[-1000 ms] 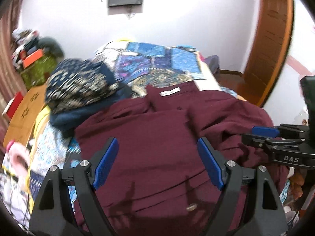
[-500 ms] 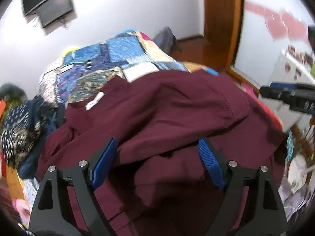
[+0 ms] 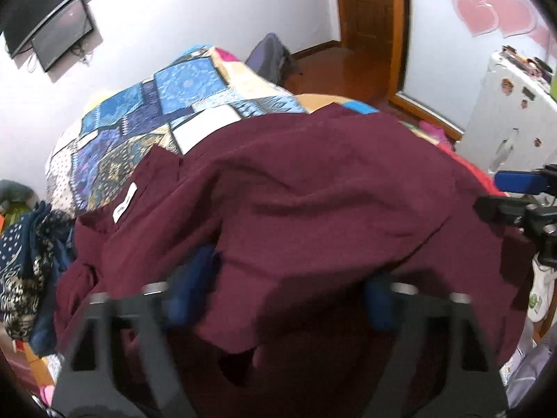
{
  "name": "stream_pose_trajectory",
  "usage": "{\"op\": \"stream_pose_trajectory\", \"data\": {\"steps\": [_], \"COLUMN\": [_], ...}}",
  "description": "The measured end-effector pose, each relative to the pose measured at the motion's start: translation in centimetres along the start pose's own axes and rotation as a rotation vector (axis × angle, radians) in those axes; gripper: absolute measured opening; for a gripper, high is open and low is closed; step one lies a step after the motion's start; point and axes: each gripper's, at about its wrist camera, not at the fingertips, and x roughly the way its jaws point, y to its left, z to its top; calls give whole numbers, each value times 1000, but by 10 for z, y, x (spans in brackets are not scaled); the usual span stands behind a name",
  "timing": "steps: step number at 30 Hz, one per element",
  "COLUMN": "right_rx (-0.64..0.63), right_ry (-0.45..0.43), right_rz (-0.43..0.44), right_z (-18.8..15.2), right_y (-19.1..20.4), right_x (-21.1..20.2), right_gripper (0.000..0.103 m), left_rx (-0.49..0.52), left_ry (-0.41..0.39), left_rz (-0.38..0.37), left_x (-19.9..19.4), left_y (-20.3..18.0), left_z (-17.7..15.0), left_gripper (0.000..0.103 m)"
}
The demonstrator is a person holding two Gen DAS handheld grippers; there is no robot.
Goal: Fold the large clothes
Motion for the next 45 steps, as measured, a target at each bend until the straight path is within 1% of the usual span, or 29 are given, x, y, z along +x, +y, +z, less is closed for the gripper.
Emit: {"op": "stream_pose_trajectory", "data": {"steps": [1,2,4,6,7,8,10,12,14,17,21,22,24,26,29,32,33,34,35,36,37,39,40,41,42,45], "right_rx": [-3,-8,-14,-18,-20,-23,-33,-46,-65,-87,-105,-109,-114,-121,-120,-116,-118,-122,-126,-128,-132,-138,-142,-145,-146,-145], "right_ry": [1,0,-1,-5,-10,-18,-33,-47,-58,-61,-36,-26,-8,5,23,32,32,33,34,35,37,38,38,39,40,41], "right_rz": [-1,-3,-3,1,2,7,15,18,20,23,21,21,13,-1,2,2,-1,-8,-15,-20,-26,-32,-35,-36,-37,-34], "right_z": [-1,0,1,4,5,7,11,14,18,20,20,18,17,14,12,10,9,8,7,7,6,4,4,4,4,4], "right_y": [0,1,3,5,6,8,13,19,27,38,49,52,55,59,62,65,67,67,68,69,70,70,71,71,71,71], "right_x": [0,0,-1,-1,-2,-4,-6,-7,-8,-4,7,11,16,21,24,23,24,24,24,25,25,25,24,23,23,23], "right_gripper": [51,51,51,51,51,51,51,51,51,51,51,51,51,51,51,51,51,51,51,51,51,52,52,52,51,51], "left_rx": [-6,-9,-21,-62,-108,-133,-216,-290,-378,-476,-611,-652,-697,-760,-828,-891,-903,-927,-947,-978,-995,-1058,-1079,-1115,-1132,-1192], "left_ry": [-4,-16,-38,-61,-82,-93,-131,-164,-200,-231,-235,-227,-207,-167,-104,-18,3,41,59,66,65,47,42,35,30,6], "left_rz": [-8,-10,-24,-37,-51,-56,-55,-50,-37,20,57,73,83,75,53,12,-1,-29,-43,-70,-80,-107,-117,-119,-115,-124], "left_x": [-2,-6,-13,-22,-31,-36,-53,-70,-90,-113,-130,-133,-132,-125,-108,-78,-72,-60,-55,-48,-47,-49,-50,-52,-51,-56], "left_y": [0,1,5,17,29,37,62,87,117,151,188,197,207,214,217,216,215,213,212,212,213,218,220,224,230,240], "left_z": [1,2,3,5,6,6,5,0,-12,-36,-81,-98,-120,-150,-184,-218,-225,-234,-241,-249,-252,-260,-263,-268,-272,-286], "left_gripper": [44,39,22,14,11,9,6,5,5,5,4,3,3,3,4,8,12,14,14,18,24,29,35,38,41,41]}}
